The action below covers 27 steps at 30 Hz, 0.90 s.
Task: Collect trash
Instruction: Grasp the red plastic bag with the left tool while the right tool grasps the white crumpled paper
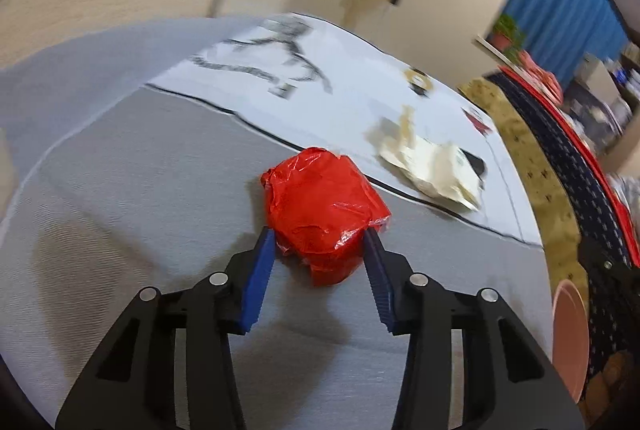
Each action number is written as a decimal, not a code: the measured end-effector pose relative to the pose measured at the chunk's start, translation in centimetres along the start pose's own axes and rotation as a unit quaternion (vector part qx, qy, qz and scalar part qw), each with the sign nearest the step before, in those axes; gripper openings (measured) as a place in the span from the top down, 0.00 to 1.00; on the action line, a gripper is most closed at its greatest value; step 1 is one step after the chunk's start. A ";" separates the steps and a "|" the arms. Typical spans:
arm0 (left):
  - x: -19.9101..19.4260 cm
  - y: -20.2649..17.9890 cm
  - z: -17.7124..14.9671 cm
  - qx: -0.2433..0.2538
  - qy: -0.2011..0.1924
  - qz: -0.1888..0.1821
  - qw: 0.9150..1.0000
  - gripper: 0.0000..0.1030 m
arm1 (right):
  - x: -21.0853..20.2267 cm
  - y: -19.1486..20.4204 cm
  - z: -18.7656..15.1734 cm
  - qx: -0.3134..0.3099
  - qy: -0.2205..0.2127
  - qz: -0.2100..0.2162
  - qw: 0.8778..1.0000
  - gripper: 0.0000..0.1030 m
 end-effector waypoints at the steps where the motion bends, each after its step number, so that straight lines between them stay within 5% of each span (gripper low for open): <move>1: -0.1 0.5 0.0 -0.007 -0.002 0.009 1.000 0.57 | 1.2 1.0 0.2 -0.007 0.003 0.002 1.000 0.79; 7: -0.6 3.0 0.1 -0.033 -0.009 0.046 0.998 0.57 | 7.3 5.6 -0.1 -0.053 0.036 -0.007 0.998 0.53; 14: -0.6 3.8 0.3 -0.044 -0.010 0.045 0.998 0.57 | 11.8 6.7 -1.1 -0.088 0.070 -0.055 0.992 0.49; 19: -0.6 3.6 0.4 -0.039 -0.014 0.042 0.998 0.57 | 11.5 6.1 -1.7 -0.107 0.074 -0.076 0.989 0.68; 20: -0.8 3.6 0.4 -0.038 -0.015 0.041 0.998 0.57 | 11.2 6.2 -1.7 -0.112 0.072 -0.074 0.988 0.85; 27: -2.1 2.2 0.6 -0.008 -0.028 0.029 0.999 0.58 | 5.8 5.1 -1.0 -0.123 0.045 -0.059 0.990 0.93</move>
Point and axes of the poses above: each gripper's, at about its wrist camera, not at the fingertips, and x roughly the way its jaws point, y to its left, z to its top, the point moved 9 cm from there along x, roughly the way its jaws point, and after that the axes turned 6 degrees about x, right-handed, at the moved point
